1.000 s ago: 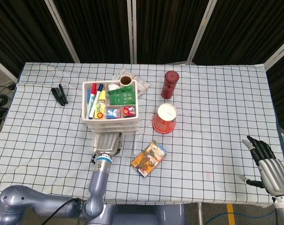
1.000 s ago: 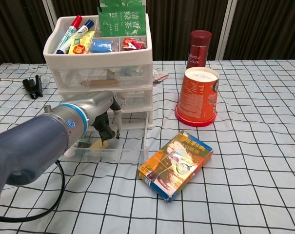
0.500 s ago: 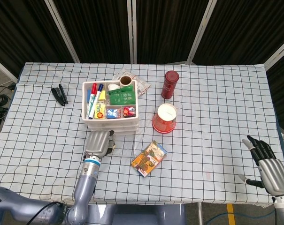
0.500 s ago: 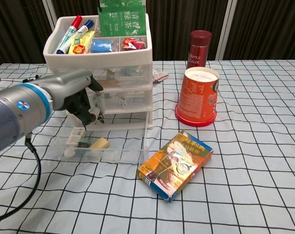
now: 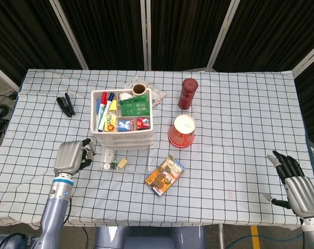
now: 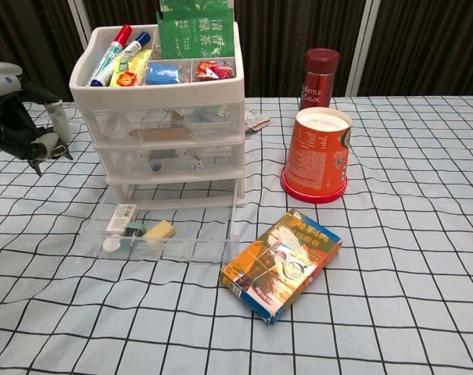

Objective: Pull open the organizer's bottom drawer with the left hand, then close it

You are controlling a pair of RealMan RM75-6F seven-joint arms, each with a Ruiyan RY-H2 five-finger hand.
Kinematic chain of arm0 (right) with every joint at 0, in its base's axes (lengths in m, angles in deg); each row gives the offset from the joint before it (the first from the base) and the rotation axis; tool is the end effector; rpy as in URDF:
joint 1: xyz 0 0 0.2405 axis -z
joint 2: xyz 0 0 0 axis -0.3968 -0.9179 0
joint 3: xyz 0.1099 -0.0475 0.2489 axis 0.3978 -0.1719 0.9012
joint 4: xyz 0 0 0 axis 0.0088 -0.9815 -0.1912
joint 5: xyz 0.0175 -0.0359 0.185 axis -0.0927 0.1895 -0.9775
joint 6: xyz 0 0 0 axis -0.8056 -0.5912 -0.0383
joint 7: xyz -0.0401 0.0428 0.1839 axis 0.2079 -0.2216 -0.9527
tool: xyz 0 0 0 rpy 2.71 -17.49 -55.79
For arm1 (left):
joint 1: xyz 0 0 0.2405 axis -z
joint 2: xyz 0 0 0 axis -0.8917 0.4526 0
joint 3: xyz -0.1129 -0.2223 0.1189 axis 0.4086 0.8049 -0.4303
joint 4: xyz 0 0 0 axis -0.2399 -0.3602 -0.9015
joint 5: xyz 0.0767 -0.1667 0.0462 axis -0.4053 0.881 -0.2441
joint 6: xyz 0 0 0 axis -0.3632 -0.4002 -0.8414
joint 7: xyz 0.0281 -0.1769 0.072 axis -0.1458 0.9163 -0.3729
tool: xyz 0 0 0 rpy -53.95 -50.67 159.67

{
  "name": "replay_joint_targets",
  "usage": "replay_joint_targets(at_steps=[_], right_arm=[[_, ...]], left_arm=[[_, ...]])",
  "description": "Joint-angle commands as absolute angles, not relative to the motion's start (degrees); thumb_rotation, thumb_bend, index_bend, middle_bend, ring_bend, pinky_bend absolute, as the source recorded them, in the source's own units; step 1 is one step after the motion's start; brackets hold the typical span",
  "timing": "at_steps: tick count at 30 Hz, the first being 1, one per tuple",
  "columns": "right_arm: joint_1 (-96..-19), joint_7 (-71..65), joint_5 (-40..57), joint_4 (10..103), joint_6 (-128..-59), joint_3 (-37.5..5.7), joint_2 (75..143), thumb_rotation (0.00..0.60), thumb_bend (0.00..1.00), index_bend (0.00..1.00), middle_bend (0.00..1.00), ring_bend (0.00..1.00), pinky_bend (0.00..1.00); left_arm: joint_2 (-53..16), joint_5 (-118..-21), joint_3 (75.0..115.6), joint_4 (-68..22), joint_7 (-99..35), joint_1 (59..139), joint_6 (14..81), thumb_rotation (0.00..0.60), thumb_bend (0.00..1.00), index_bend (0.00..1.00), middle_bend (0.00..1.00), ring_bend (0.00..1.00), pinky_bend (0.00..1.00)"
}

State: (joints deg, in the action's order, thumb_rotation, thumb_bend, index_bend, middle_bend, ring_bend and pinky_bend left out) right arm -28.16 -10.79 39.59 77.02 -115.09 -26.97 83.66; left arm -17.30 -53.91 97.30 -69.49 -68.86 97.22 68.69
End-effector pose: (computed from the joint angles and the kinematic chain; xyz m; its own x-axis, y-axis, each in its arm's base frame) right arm -0.2987 -0.2148 0.1963 0.3095 -0.0761 0.9478 -0.9452 -0.1335 0.2979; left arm -0.1662 0.3288 0.0690 0.2468 0.2003 0.9481 0.9669 0.0147 -0.2548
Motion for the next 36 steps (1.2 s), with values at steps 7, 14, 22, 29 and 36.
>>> replay_joint_targets(at_steps=[7, 14, 22, 29, 36], right_arm=[[-28.4, -9.7, 38.7, 76.9, -114.3, -26.7, 84.2, 0.6, 0.04, 0.05, 0.0, 0.0, 0.0], [-28.6, -8.2, 38.3, 76.8, -113.6, -26.5, 84.8, 0.6, 0.04, 0.05, 0.0, 0.0, 0.0], [-28.9, -5.0, 37.8, 76.3, -112.9, -26.3, 86.4, 0.6, 0.04, 0.05, 0.0, 0.0, 0.0], [-28.5, -2.7, 38.2, 75.8, -114.5, -25.8, 87.9, 0.6, 0.04, 0.05, 0.0, 0.0, 0.0], [-28.4, -0.8, 38.6, 74.5, -116.1, -25.2, 89.5, 0.6, 0.04, 0.05, 0.0, 0.0, 0.0]], left_arm=[[-12.4, -52.8, 97.1, -61.1, -60.2, 94.1, 61.7, 0.6, 0.54, 0.5, 1.0, 0.99, 0.91], [-11.7, -54.1, 97.3, -56.5, -55.0, 93.0, 58.0, 0.6, 0.27, 0.37, 0.93, 0.95, 0.88], [-7.2, -66.2, 93.1, -56.3, -44.1, 87.2, 57.7, 0.6, 0.19, 0.17, 0.57, 0.66, 0.65], [-5.7, -84.7, 84.8, -51.3, -38.5, 78.9, 67.0, 0.6, 0.15, 0.0, 0.01, 0.04, 0.09], [-9.3, -90.7, 82.9, -43.1, -45.1, 73.6, 75.4, 0.6, 0.09, 0.0, 0.0, 0.0, 0.0]])
